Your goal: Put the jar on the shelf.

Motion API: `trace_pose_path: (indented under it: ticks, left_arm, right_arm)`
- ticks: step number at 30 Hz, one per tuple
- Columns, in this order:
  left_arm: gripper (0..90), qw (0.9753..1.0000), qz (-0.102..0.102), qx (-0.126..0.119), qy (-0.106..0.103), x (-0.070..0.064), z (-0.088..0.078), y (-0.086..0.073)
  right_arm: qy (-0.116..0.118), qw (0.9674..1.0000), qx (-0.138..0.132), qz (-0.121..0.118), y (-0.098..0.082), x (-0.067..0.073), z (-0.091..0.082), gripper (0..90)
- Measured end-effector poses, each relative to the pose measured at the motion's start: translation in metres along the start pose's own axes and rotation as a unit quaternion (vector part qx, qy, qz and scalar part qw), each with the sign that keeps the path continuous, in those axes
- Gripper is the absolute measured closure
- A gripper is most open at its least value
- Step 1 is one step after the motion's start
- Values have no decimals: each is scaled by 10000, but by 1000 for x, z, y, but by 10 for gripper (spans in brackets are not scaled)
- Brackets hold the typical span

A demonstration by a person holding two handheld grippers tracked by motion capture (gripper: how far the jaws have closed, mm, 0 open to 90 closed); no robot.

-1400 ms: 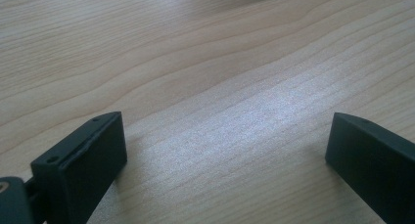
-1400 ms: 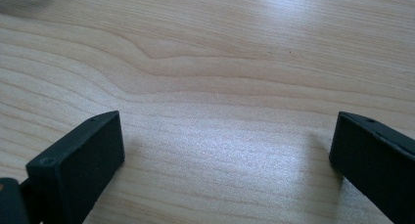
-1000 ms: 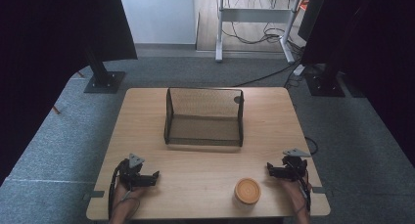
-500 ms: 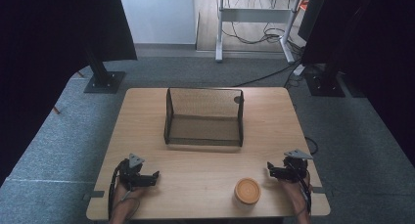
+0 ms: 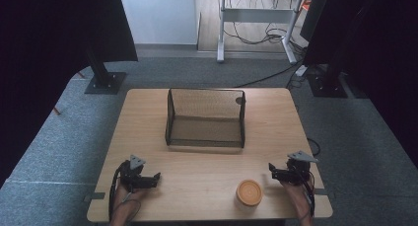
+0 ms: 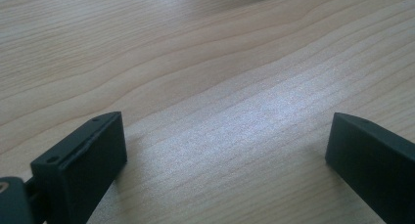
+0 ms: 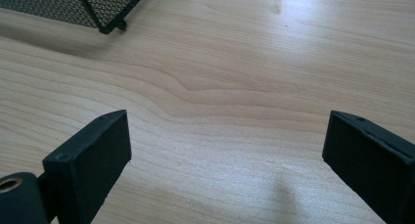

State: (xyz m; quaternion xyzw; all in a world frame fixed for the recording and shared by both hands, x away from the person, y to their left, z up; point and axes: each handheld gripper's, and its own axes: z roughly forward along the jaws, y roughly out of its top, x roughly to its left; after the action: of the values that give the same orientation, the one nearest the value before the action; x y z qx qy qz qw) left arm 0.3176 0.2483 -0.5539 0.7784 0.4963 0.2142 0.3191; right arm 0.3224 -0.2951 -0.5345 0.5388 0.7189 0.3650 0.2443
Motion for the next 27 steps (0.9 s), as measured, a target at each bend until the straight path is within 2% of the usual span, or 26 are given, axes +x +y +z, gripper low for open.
trace_pose_path:
  ticks: [27]
  left_arm:
    - [13,10000,-2,-3,0,0,0,0]
  right_arm:
    - [240,9994,-182,-152,10,20,-21,45]
